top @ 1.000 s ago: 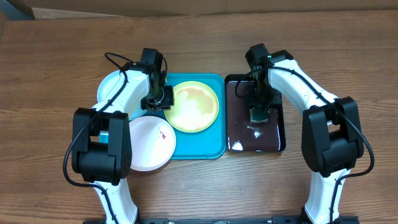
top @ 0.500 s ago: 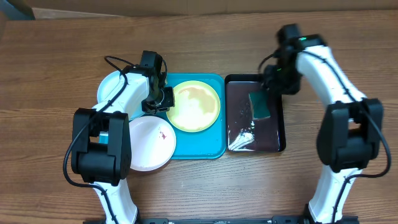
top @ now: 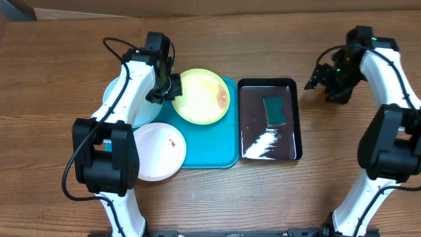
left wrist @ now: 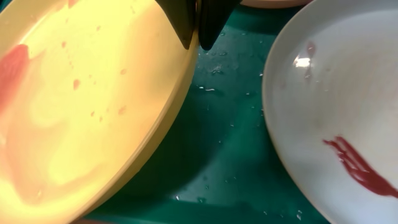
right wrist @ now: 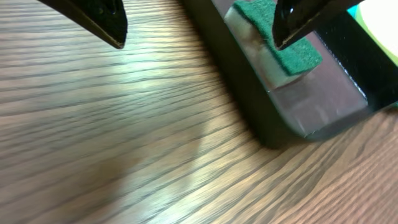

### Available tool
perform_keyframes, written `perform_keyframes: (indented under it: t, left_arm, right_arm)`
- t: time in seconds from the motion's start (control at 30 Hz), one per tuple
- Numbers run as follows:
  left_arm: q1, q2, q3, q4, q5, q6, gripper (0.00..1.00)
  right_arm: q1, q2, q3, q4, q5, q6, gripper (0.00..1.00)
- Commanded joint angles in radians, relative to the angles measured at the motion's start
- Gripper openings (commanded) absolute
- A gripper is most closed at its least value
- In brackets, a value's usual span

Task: Clean dirty plates on tray and stack at the side
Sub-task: 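Lift the yellow plate with the left gripper and carry it left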

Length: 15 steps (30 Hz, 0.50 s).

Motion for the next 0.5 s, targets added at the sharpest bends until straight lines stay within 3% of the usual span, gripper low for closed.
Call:
perform_keyframes:
  t: [0.0,0.03,0.1,0.47]
  left_arm:
    - [-0.005,0.010,0.071,-0.026,-0.038,0.015,0.04]
    - [-0.006,0.010,0.100,-0.043,-0.038,0.015,0.04]
    - [-0.006,0.010,0.134,-0.057,-0.039,0.016,0.04]
    - [-0.084,0.010,0.325,-0.136,-0.066,0.016,0.04]
  right_arm:
    - [-0.065,-0.018,0.020,0.002,-0.010,-0.007,0.78]
    - [-0.090,-0.018,0.019,0.007,0.012,-0.007,0.82]
    - [-0.110,-0.018,0.019,0.021,0.029,-0.007,1.00]
    - [-0.144,-0.018,0.019,0.146,0.038,-0.007,1.00]
